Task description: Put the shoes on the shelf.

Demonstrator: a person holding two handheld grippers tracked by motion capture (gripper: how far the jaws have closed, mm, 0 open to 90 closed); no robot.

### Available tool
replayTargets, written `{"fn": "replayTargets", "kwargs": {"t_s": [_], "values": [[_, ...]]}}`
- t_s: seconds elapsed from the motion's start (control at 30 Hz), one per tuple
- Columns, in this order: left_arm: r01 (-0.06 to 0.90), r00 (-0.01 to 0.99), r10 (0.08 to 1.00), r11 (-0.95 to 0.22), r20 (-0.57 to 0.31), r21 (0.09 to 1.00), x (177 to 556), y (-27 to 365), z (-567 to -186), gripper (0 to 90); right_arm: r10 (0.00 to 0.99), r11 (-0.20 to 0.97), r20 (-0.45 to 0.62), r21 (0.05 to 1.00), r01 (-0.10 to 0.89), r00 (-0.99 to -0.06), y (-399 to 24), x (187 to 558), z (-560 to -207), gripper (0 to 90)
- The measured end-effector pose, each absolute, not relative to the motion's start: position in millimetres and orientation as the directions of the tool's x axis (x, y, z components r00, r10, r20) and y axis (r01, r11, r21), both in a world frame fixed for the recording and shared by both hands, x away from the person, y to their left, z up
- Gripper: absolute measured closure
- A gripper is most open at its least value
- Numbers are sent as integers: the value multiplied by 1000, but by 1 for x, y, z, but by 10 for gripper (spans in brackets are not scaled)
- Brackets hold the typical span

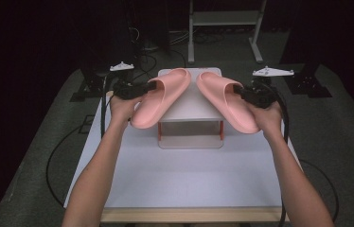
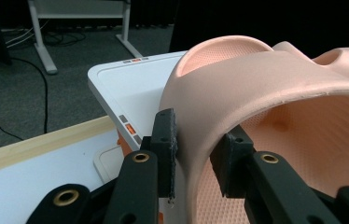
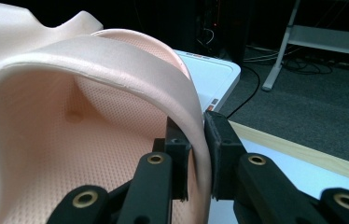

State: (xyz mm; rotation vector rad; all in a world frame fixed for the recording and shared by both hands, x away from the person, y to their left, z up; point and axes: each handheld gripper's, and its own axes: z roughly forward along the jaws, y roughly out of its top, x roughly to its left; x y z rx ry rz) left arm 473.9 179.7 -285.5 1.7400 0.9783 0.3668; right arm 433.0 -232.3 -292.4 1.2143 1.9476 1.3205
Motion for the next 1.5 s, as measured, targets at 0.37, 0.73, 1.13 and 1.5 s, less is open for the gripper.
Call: {"fn": "replayTargets", "kwargs": {"t_s": [0.37,0.73,1.13,1.5], "values": [[441,600,770,-92,-217,893,479,173,-289,725,885,114,88,912,395,-458,-222,440,-290,798],[453,582,780,-73,-232,889,481,171,-290,709,897,112,80,910,400,-435,-213,445,-290,792],[453,582,778,-69,-237,889,481,164,-287,683,901,78,108,912,403,-419,-205,449,-292,774],[468,564,784,-44,-260,883,487,157,-289,669,913,44,130,911,410,-387,-203,454,-293,758]]}}
